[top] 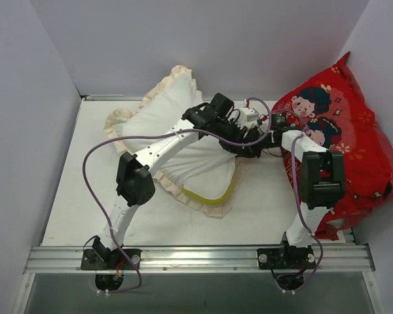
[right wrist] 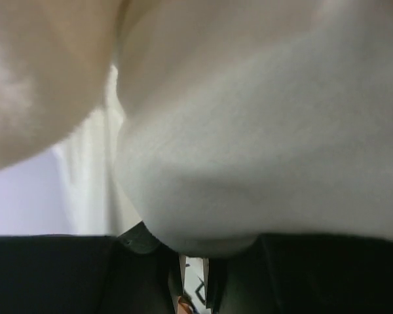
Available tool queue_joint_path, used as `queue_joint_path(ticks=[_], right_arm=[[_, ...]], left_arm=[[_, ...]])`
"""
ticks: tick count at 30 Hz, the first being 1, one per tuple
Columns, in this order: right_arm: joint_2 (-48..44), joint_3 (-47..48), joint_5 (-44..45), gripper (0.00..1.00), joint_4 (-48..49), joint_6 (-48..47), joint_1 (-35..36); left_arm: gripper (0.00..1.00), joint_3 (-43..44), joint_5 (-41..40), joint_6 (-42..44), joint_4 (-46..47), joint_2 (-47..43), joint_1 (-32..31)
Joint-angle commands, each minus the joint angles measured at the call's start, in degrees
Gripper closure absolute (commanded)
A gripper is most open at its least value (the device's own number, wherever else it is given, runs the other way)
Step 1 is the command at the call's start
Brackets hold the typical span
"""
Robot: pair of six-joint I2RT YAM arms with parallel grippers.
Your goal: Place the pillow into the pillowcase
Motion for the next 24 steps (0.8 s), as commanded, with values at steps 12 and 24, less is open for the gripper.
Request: queue_joint_path(ticks=[12, 24], right_arm=[[-1.86, 4.49, 1.27, 0.37, -7.84, -8.93, -3.27], [-14.87, -9.83, 6.83, 0.04, -25.56, -23.81, 1.21]], left_arm=[[0.47, -28.6, -3.97, -2.23, 18.72, -21.83, 11.81], [0.22, -60.85, -4.3, 16.53, 11.33, -46.38, 22.12]])
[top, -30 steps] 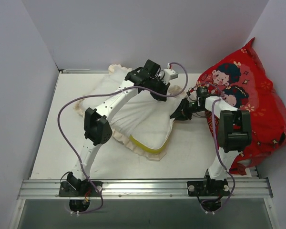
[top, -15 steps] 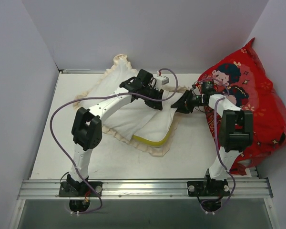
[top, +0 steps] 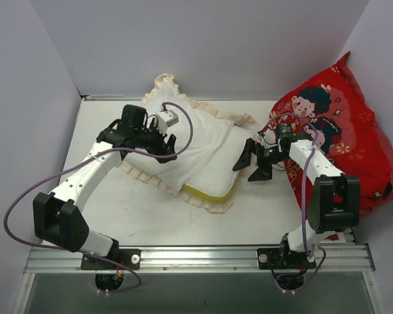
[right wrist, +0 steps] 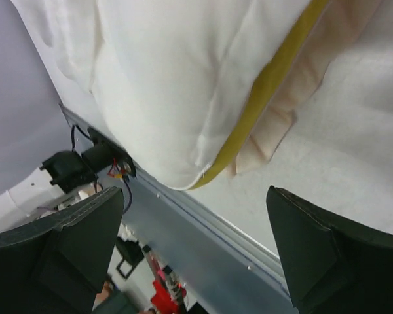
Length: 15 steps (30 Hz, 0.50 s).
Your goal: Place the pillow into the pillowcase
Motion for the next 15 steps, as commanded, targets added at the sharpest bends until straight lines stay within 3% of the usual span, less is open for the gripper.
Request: queue_joint_path(ticks=[1, 6, 11, 12, 13, 14, 15], right_arm=[[0.99, -5.35, -2.01, 0.05, -5.23, -2.28, 3.03], [6.6, -3.44, -5.88, 0.09, -1.7, 0.27, 7.07], [9.52, -1.32, -8.87, 0.26, 5.39, 5.36, 8.13], [10.05, -1.14, -9.23, 0.34, 6.72, 6.33, 8.65], [10.05, -1.06, -9.67, 0.5, 8.3, 9.3, 8.83], [9.88, -1.14, -10.8, 0.6, 12.15, 11.07, 9.01], [8.66, -1.4, -11.51, 0.68, 14.88, 13.26, 9.27]], left_arm=[[0.21, -5.68, -2.45, 4.57, -2.29, -2.39, -4.81], [0.2, -12.1, -12.64, 3.68, 0.17, -0.3, -14.37], [0.28, -13.43, -19.25, 4.3, 2.02, 3.4, -17.21], [0.46, -12.73, -19.08, 4.56, 2.11, 4.97, -17.47], [0.58, -11.85, -18.56, 4.82, 2.02, 5.6, -18.52], [0.75, -7.75, -15.07, 5.17, -0.33, 6.3, -19.31], [0.99, -4.93, -12.08, 6.4, -2.61, 7.27, -20.54]])
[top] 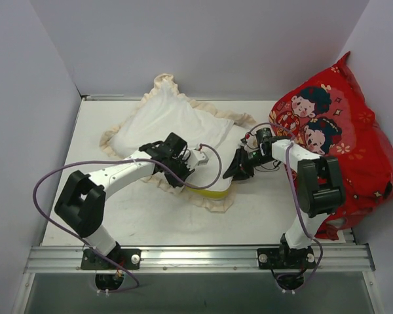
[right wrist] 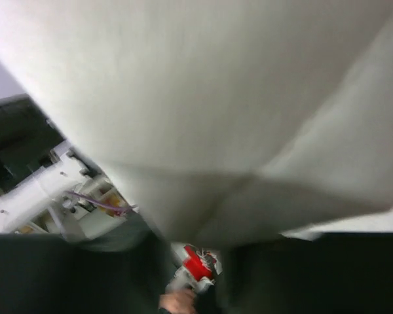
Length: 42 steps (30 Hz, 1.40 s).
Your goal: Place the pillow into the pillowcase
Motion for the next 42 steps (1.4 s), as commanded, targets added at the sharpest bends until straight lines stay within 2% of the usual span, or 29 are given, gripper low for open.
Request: queue_joint_path(ticks=[1, 2, 4, 5, 6, 7, 10, 12, 13, 14, 15, 17, 18, 21, 22, 25, 29, 31, 33, 34, 36, 38, 39, 40, 41, 42], right_arm=[[-2.45, 1.53, -5.28, 0.83, 11.22, 13.43, 1.36], [-3.07, 1.43, -7.29, 0.9, 17.95, 17.15, 1.89], [-4.31, 1.87, -9.06, 1.0, 24.4, 25.15, 3.81], [-4.57, 2.04, -9.24, 1.0, 30.35, 30.32, 4.52], [-4.75, 2.05, -8.9, 1.0, 31.98, 31.67, 5.22], [-4.4, 1.87, -8.63, 1.0, 33.21, 32.47, 5.93], [-2.2, -1.46, -6.53, 1.0, 36.37, 34.23, 6.55], [-1.06, -3.49, -5.91, 1.0, 39.02, 34.41, 6.11], [-0.8, -3.66, -5.56, 1.0, 39.03, 34.06, 6.11], [-0.79, -3.84, -5.38, 1.0, 38.85, 33.89, 6.02], [-0.53, -3.93, -5.29, 1.0, 38.94, 33.8, 6.02], [-0.27, -3.93, -5.11, 1.0, 39.11, 33.88, 6.02], [-0.09, -3.93, -5.11, 1.0, 39.29, 34.14, 6.28], [0.26, -4.02, -5.11, 1.0, 39.56, 34.5, 6.46], [0.35, -4.1, -5.11, 1.0, 39.64, 34.59, 6.55], [0.53, -4.19, -5.03, 1.0, 39.55, 34.5, 6.81], [0.35, -4.28, -5.12, 1.0, 38.42, 33.8, 7.08], [-0.26, -4.37, -4.68, 1.0, 37.36, 32.48, 7.16], [-0.79, -4.72, -4.33, 1.0, 35.6, 31.17, 7.17], [-0.97, -4.81, -4.24, 1.0, 35.43, 30.81, 7.17], [-1.32, -4.98, -4.24, 1.0, 34.55, 30.02, 7.17], [-1.41, -4.46, -4.32, 1.0, 34.37, 29.93, 7.25], [-0.89, -4.02, -4.32, 1.0, 34.54, 29.93, 7.6], [-0.36, -1.93, -4.41, 1.0, 34.28, 29.23, 7.78], [0.26, -0.6, -4.93, 1.0, 32.98, 28.79, 8.22], [1.74, 1.06, -5.11, 1.0, 32.35, 28.18, 8.92]], left_arm=[[1.0, 10.61, 5.97, 2.87, -4.02, 1.05, -5.0], [1.0, 16.47, 12.0, 2.87, -5.1, 1.13, -6.59], [1.0, 21.68, 17.57, 1.65, -6.59, 1.05, -9.49], [1.0, 23.89, 19.95, 1.29, -7.04, 1.31, -10.03], [1.0, 26.78, 24.15, 1.11, -7.21, 1.66, -10.3], [1.0, 27.24, 24.98, 1.02, -7.48, 1.66, -10.3], [1.0, 23.13, 24.29, 5.14, -8.44, -1.05, -9.77], [0.99, 16.13, 22.27, 10.39, -8.88, -4.9, -9.77], [0.86, 13.48, 20.52, 12.34, -9.23, -6.41, -9.77], [0.6, 11.1, 19.72, 14.19, -9.15, -7.9, -9.95], [0.51, 9.07, 18.67, 17.95, -9.24, -10.79, -10.64], [0.4, 3.01, 13.4, 20.79, -7.32, -13.18, -12.92], [0.32, 0.73, 10.95, 22.37, -5.82, -14.67, -15.46], [0.26, -6.75, 2.15, 24.65, 2.69, -15.91, -20.91], [0.22, -8.16, 0.13, 25.28, 8.02, -15.74, -22.15], [0.11, -12.39, -7.6, 27.91, 16.74, -11.36, -25.93], [0.1, -12.57, -16.48, 31.16, 25.46, -2.04, -26.38], [0.1, -14.84, -21.92, 35.46, 30.46, 1.3, -26.38], [0.09, -17.82, -24.66, 40.02, 39.86, 3.49, -26.12], [0.09, -18.36, -26.24, 41.27, 43.29, 4.29, -25.86], [0.13, -18.37, -26.08, 42.94, 43.76, 6.57, -24.46], [0.23, -17.32, -22.85, 43.65, 40.96, 7.81, -23.4], [0.47, -16.53, -20.39, 44.0, 39.29, 8.16, -22.96], [0.61, -15.22, -17.58, 44.0, 37.1, 7.73, -22.87], [0.76, -13.99, -10.42, 44.0, 34.91, 7.03, -23.22], [0.97, -12.58, -6.35, 43.22, 33.4, 5.02, -23.57]])
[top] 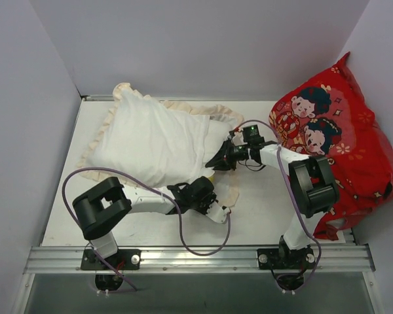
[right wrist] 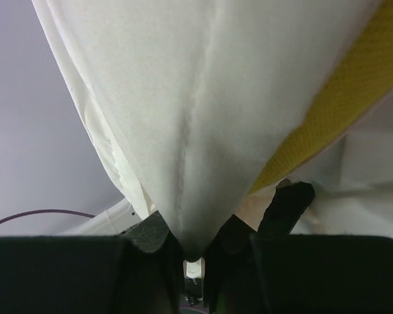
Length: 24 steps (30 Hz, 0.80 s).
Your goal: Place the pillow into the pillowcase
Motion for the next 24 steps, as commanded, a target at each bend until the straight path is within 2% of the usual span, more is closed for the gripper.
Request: queue_joint_path(ticks=[1, 2, 4, 6, 8, 10, 13, 16, 17, 19, 20, 22, 23, 24], right_arm=[[1.56, 7.69, -2.51, 1.0, -2.4, -3.23, 2.17], [2.35, 9.2, -2.95, 1.0, -2.41, -3.85, 2.43], [5.33, 14.71, -3.57, 1.0, -4.67, -6.48, 3.05], [9.79, 19.47, -3.22, 1.0, -10.11, -14.21, 3.31], [12.54, 23.43, -2.96, 1.0, -13.56, -18.25, 4.19], [15.44, 23.1, -2.51, 1.0, -12.96, -17.93, 5.76], [17.38, 18.02, -0.59, 1.0, -10.95, -15.91, 7.44], [19.14, 10.11, -0.93, 1.0, -10.75, -15.02, 6.57], [18.97, 8.26, -0.93, 1.0, -11.02, -15.72, 5.43], [16.86, 3.6, -0.41, 1.0, -14.34, -19.84, 4.11], [14.33, 2.72, -0.41, 1.0, -15.84, -21.51, 3.67], [10.98, 0.34, -0.67, 1.0, -19.7, -26.41, 3.75], [7.31, 0.07, -0.93, 1.0, -21.29, -27.84, 4.28], [5.54, 0.07, -1.11, 0.92, -22.79, -29.59, 5.67]], left_arm=[[1.0, 7.28, 15.55, 1.42, -7.84, -2.66, -0.75], [1.0, 9.5, 24.12, -0.58, -9.53, -3.72, -1.37], [1.0, 14.76, 31.12, -3.23, -14.26, -6.1, -3.82], [1.0, 20.4, 36.83, -6.92, -15.17, -8.29, -5.41], [1.0, 22.86, 38.79, -10.77, -13.42, -9.53, -6.73], [1.0, 23.84, 39.85, -13.25, -10.87, -10.14, -7.17], [1.0, 24.99, 39.86, -15.37, -11.04, -9.79, -7.17], [1.0, 22.18, 38.63, -16.15, -10.86, -12.51, -7.17], [0.85, 21.74, 38.01, -18.86, -10.78, -13.48, -7.17], [0.67, 21.56, 36.09, -21.51, -12.43, -16.73, -7.0], [0.55, 21.47, 34.86, -25.87, -12.53, -18.04, -6.65], [0.45, 21.47, 34.32, -31.34, -12.79, -21.56, -3.49], [0.43, 21.73, 33.01, -37.28, -13.14, -22.53, -1.65], [0.4, 22.17, 32.56, -40.13, -14.63, -23.67, 1.84]])
